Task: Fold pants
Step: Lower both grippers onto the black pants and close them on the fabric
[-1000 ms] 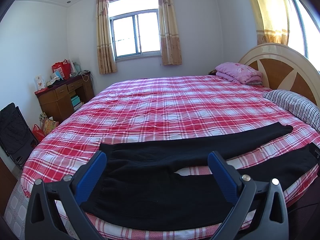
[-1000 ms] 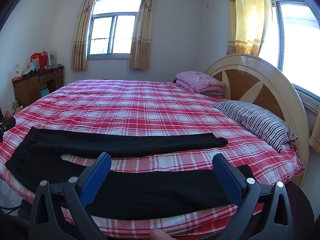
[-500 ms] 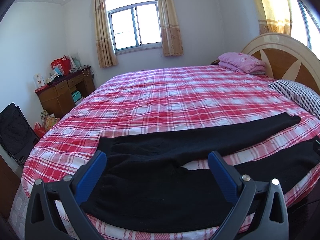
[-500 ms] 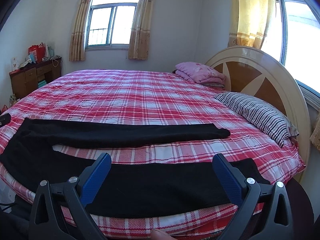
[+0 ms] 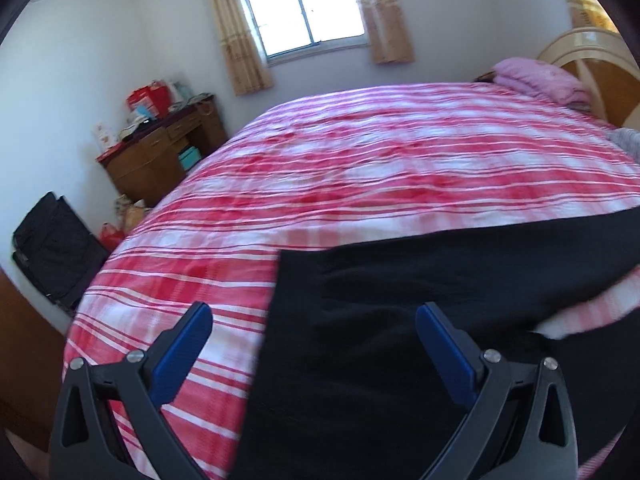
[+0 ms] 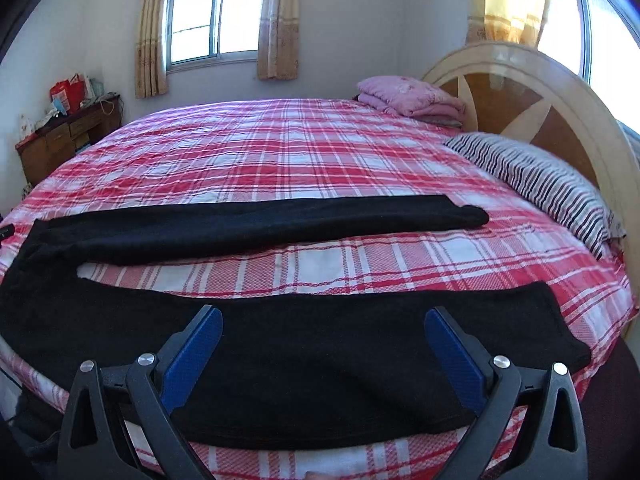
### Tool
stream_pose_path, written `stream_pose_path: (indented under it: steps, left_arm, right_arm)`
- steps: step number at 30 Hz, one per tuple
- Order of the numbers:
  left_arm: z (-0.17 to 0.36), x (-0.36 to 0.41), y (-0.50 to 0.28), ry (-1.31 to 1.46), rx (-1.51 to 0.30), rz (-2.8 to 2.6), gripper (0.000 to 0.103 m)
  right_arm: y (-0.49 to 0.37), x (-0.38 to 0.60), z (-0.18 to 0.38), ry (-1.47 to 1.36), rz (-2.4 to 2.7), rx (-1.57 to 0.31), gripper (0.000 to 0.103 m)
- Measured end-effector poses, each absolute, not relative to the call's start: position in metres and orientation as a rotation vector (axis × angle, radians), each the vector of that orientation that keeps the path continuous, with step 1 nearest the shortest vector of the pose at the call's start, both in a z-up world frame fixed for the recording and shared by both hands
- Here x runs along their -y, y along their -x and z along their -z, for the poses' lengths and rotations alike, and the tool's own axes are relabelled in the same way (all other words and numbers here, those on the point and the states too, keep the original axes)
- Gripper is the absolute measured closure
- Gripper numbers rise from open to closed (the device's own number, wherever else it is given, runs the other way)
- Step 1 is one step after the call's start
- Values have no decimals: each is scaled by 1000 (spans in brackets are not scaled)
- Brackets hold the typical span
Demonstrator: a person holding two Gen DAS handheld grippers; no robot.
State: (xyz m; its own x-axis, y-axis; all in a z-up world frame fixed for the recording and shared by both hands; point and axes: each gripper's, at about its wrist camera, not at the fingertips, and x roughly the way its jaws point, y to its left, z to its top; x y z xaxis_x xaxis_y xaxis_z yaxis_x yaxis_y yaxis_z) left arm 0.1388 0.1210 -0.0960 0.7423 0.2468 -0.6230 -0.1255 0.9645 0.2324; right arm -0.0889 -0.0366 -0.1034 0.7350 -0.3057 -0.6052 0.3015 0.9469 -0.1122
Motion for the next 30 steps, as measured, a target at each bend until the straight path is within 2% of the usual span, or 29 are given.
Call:
stream_pose_path:
  steps: [5, 10, 12, 14, 15, 17, 21, 24, 26, 30]
  left_arm:
    - [106, -172, -178, -157, -758, -244, 0]
    - [125, -180, -211, -109, -814, -132, 1]
    - [135, -177, -225, -97, -851, -104, 12]
    - [148, -178, -242, -69, -906, -64, 22]
    - [153, -181, -249, -58, -932, -50, 29]
    - [164, -185, -262, -27, -970, -29, 37]
    - [168, -189, -266, 18, -985, 19, 39]
    - [170, -183, -265, -18, -991, 36, 39]
    - [170, -182, -270, -27, -1009, 37, 40]
    - [164, -178, -276, -45, -1048, 95, 63]
  right_arm:
    - [69, 56, 99, -44, 329, -658, 1]
    - [46, 68, 96, -24, 348, -663, 2]
    - [36, 74, 96, -19, 340, -672, 8]
    - [26, 82, 97, -37, 328, -699, 24]
    - [22, 87, 98, -51, 320, -713, 27]
    - [15, 96, 99, -72, 314, -736, 29]
    - [8, 117, 95, -58, 363, -733, 30]
    - [1, 142, 89, -68, 404, -742, 46]
    - [-4, 163, 85, -105, 432, -755, 48]
    - [-7, 205, 68, -124, 524, -742, 48]
